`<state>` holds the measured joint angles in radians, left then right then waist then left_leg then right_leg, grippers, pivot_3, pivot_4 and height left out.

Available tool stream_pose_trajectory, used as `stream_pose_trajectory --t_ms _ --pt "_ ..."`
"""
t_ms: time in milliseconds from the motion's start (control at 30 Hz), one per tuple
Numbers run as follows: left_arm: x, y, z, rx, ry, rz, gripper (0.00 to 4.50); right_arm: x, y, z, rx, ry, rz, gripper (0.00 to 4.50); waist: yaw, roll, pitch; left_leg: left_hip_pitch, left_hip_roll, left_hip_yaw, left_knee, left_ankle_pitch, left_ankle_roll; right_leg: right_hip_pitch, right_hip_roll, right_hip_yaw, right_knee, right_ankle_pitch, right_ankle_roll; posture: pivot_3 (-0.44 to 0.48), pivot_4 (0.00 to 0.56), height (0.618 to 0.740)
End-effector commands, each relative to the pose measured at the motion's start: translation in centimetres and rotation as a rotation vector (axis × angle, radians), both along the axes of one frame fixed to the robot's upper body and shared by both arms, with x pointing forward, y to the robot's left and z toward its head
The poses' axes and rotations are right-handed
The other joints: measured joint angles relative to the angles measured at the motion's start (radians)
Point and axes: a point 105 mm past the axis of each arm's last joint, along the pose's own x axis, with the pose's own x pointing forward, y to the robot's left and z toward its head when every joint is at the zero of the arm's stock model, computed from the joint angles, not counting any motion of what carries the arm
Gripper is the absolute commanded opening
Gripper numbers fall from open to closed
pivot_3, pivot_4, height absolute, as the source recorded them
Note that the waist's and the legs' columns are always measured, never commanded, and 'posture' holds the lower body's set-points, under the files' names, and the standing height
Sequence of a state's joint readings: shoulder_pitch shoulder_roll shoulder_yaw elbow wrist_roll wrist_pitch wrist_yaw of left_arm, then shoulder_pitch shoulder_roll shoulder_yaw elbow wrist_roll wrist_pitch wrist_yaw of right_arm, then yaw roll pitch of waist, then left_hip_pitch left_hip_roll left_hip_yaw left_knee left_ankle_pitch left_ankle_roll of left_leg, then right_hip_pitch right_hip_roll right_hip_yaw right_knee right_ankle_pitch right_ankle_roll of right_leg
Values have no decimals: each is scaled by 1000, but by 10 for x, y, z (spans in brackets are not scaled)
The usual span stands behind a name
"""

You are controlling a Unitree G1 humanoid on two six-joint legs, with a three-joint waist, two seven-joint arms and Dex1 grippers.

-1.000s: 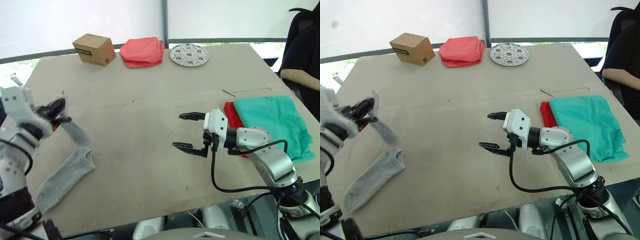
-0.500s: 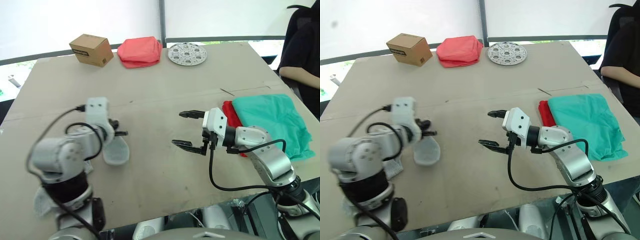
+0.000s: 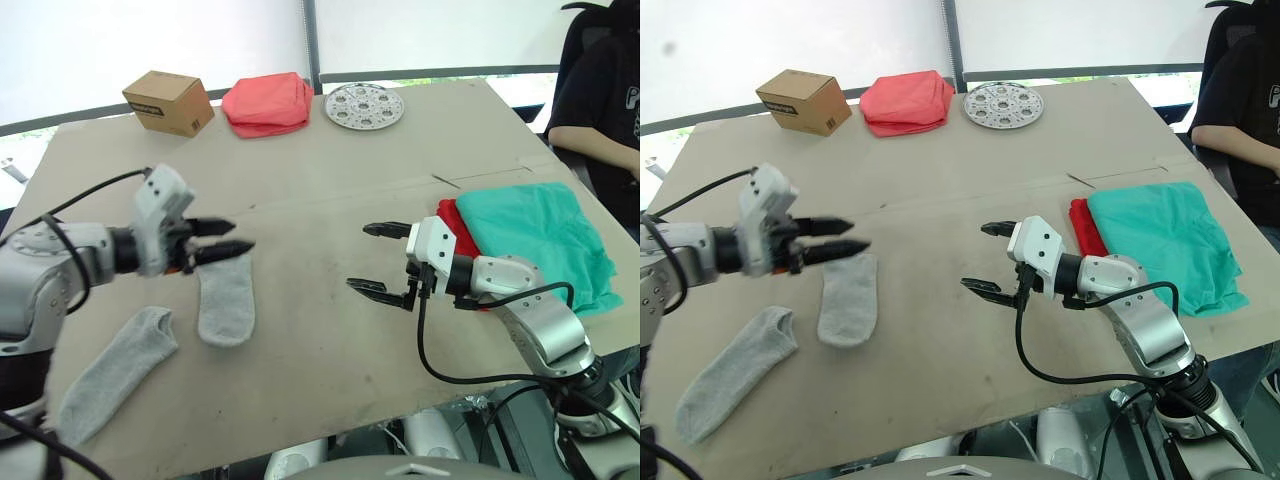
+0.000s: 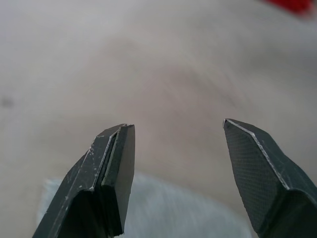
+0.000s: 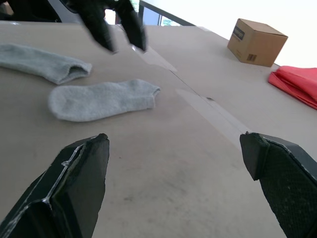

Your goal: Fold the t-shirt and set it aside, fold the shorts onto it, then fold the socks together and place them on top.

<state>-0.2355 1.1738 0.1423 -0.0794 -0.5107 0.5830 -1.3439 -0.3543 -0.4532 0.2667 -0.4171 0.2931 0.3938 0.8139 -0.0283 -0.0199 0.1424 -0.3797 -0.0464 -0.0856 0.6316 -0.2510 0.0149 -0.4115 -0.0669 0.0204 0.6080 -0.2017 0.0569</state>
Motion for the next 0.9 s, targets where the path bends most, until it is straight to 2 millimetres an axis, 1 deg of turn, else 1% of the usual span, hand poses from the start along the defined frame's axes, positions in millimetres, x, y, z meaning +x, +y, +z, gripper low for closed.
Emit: stream_pose_trajectory --t_ms 33,200,400,467,500,533,567,600,667,700,767,833,900 --pt "-14 13 -25 179 26 -274 3074 -20 1 15 36 -33 86 4500 12 0 0 0 1 -1 1 -1 1 0 0 0 0 0 0 0 150 740" --pt "-16 14 -52 239 16 -409 3074 -39 -5 12 -9 -2 154 4500 20 -2 1 -2 1 -2 4 -2 5 0 0 -2 0 0 0 0 150 740" --pt "-20 17 -82 301 19 -504 3074 -41 -11 9 -34 6 131 4500 15 -4 0 -2 2 -4 4 -3 5 1 0 -1 2 2 5 0 150 740" --pt "-19 17 -97 331 12 -503 3074 -41 -12 8 -40 6 119 4500 15 -4 -1 -1 2 -4 4 -3 5 1 1 -1 2 2 5 0 150 740" --pt "-18 17 -103 333 15 -483 3074 -41 -13 8 -43 4 112 4500 16 -2 -2 -1 2 -4 4 -3 5 1 1 -1 2 2 5 0 150 740" --pt "-17 15 -107 327 15 -469 2537 -40 -13 8 -47 2 105 4500 19 1 -3 0 2 -4 4 -3 6 1 0 -1 1 2 5 0 150 740" --pt "-17 13 -109 318 14 -456 2239 -39 -14 8 -50 0 99 4500 20 4 -4 1 1 -4 5 -3 6 3 0 -1 1 2 5 0 150 740" --pt "-17 10 -110 293 19 -432 1838 -38 -15 7 -52 -2 93 4500 20 5 -5 1 1 -4 6 -3 7 3 0 -1 1 2 5 0 150 740" --pt "-17 2 -107 209 36 -369 1092 -37 -16 8 -55 -8 81 4500 18 7 -6 2 1 -4 6 -4 7 5 0 -1 1 2 6 0 150 740" --pt "-18 -5 -104 159 46 -340 683 -36 -17 8 -56 -10 75 4500 16 8 -7 4 1 -4 6 -4 7 7 0 -1 1 2 6 0 150 740" --pt "-20 -27 -91 22 74 -253 109 -35 -18 7 -57 -12 64 4500 15 7 -6 4 1 -4 6 -4 8 8 0 -1 1 0 9 0 150 740" --pt "-21 -51 -81 -38 105 -158 109 -34 -20 7 -61 -11 55 4500 16 7 -5 3 1 -4 7 -5 9 8 -1 -1 1 0 9 0 150 740" --pt "-14 -75 -71 -31 73 -52 109 -33 -21 7 -65 -11 48 4500 18 4 -4 1 1 -7 8 -5 10 7 0 -3 2 1 8 0 150 740"
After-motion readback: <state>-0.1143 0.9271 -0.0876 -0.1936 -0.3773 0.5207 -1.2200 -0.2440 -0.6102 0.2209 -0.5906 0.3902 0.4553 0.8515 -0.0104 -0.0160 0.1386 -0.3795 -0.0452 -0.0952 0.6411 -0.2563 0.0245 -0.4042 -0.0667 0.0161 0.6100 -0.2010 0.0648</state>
